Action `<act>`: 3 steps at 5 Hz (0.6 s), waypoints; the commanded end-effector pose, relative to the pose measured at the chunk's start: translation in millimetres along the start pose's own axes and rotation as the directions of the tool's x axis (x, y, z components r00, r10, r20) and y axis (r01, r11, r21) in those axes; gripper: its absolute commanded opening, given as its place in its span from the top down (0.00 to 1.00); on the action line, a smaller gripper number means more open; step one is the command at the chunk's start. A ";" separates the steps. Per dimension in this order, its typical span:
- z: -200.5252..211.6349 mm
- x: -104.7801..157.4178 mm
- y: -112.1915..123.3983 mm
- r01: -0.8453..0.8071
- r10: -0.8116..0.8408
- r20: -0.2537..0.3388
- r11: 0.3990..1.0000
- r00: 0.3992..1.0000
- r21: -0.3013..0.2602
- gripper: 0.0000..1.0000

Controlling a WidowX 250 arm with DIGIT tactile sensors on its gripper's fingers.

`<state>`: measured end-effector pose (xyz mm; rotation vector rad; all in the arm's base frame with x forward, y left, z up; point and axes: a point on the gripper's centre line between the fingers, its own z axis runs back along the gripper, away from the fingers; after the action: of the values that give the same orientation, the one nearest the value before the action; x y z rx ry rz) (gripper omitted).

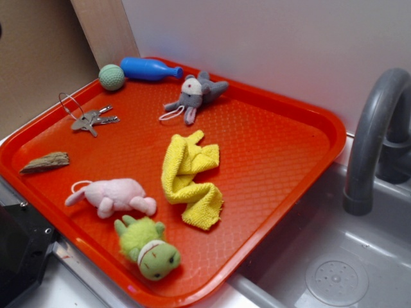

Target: Grab the silver keys.

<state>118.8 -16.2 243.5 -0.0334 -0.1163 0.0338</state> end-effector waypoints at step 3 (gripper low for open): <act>-27.8 73.2 69.2 -0.020 0.020 -0.002 1.000 1.000 0.021 0.00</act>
<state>191.4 49.5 210.1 -0.0240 -0.0575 0.0301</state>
